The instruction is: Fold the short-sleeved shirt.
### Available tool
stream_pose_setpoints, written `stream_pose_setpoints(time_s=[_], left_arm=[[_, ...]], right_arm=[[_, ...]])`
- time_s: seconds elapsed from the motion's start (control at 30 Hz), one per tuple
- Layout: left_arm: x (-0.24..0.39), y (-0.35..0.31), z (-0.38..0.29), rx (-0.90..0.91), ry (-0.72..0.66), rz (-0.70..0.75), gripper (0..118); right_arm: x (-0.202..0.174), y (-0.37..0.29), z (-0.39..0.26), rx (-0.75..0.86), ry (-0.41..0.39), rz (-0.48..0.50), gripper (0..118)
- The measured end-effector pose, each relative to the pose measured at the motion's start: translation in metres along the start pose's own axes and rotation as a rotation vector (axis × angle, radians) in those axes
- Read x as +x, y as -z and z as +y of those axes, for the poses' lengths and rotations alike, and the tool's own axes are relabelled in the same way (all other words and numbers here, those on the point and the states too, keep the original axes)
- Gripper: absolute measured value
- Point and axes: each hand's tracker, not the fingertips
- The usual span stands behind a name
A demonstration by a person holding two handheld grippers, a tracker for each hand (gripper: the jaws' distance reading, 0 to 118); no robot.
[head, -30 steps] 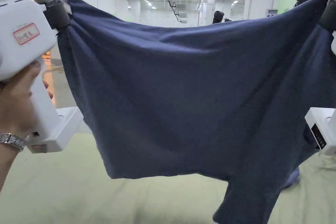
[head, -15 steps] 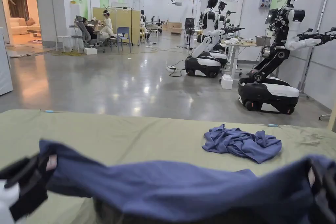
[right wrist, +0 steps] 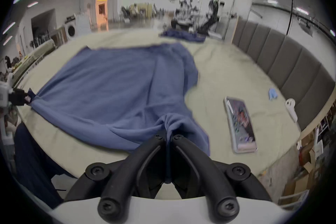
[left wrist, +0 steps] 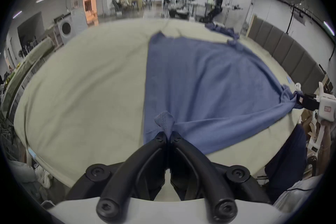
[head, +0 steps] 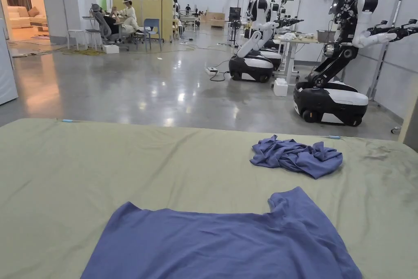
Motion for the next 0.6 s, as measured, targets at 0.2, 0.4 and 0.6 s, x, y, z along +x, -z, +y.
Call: stream_pose_setpoints(time_s=[0.2,0.4,0.6], left_arm=[[0.007,-0.035,0.009,0.147,-0.020,0.056,97],[0.019,-0.110,0.013,0.607,-0.207,0.019,97],[0.010,-0.121,0.022,0.534,-0.255,-0.013,0]], right_arm=[[0.005,0.001,0.006,0.094,0.041,-0.008,116],[0.012,-0.068,0.025,0.507,0.156,0.008,116],[-0.008,-0.087,0.031,0.537,0.209,0.063,2]])
